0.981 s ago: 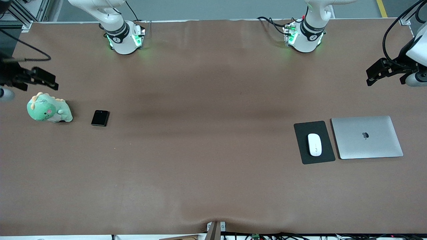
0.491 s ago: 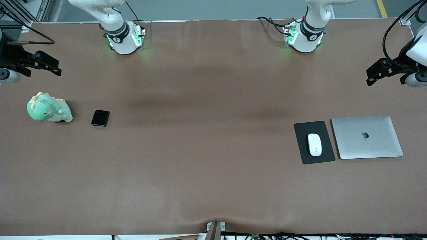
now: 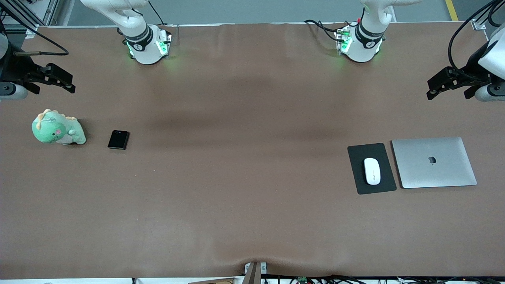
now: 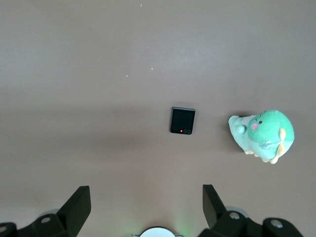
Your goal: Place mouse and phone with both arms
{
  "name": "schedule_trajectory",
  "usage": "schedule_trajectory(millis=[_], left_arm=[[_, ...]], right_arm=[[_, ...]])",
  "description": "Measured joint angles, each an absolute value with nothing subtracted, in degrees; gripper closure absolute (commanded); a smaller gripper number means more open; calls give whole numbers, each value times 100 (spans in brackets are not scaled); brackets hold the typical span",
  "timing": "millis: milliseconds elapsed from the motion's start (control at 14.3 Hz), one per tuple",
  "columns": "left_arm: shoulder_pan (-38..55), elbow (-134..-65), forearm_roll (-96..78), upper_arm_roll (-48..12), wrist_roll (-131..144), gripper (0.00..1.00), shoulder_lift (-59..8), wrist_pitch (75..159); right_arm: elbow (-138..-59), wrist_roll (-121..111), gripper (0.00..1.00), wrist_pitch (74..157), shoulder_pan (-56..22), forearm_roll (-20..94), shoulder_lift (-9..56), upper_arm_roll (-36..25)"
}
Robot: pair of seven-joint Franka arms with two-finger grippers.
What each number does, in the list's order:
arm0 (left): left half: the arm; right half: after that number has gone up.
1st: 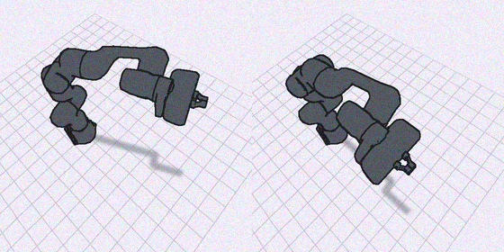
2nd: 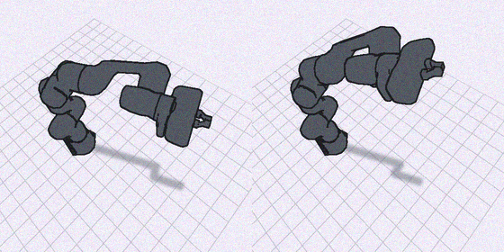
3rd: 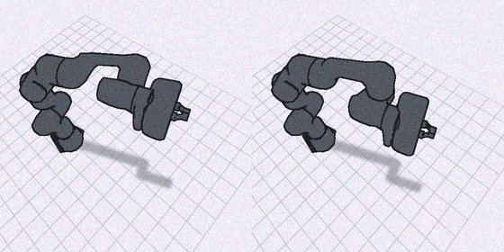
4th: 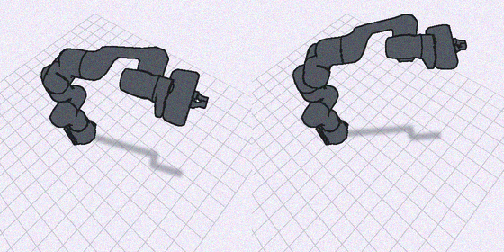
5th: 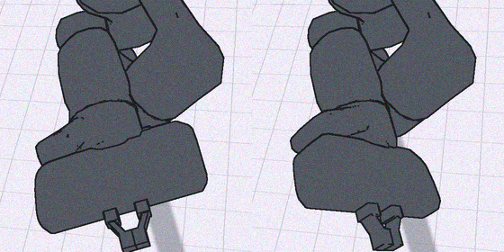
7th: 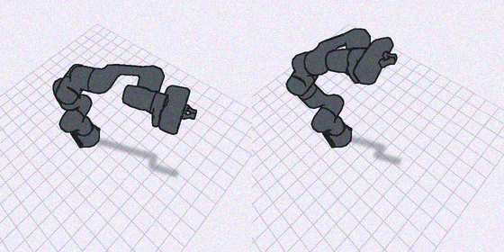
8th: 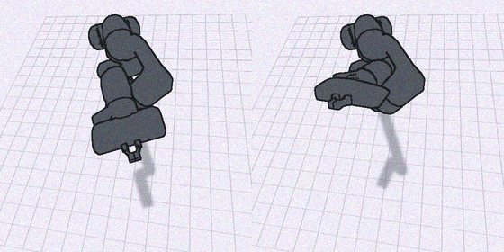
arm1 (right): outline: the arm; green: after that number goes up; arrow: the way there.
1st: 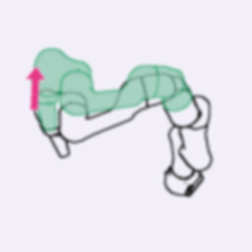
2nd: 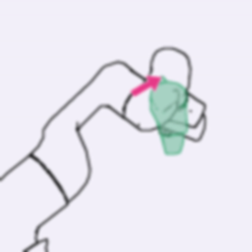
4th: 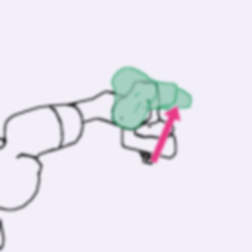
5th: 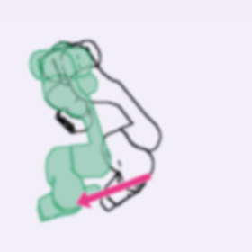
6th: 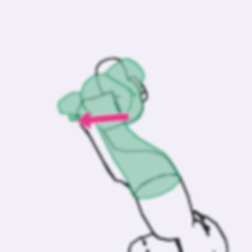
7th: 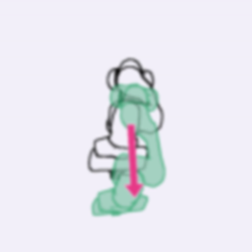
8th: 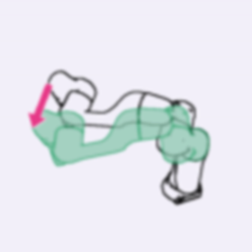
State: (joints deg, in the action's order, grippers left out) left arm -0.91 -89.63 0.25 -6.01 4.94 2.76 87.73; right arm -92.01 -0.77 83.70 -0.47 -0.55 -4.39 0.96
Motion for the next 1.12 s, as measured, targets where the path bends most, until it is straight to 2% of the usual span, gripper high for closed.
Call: schedule_trajectory(millis=[1121], left_arm=[[-91,-8864,24,-597,494,0,276,8536]], right_arm=[[-9209,-402,0,8421,114,-96,-439,7]])
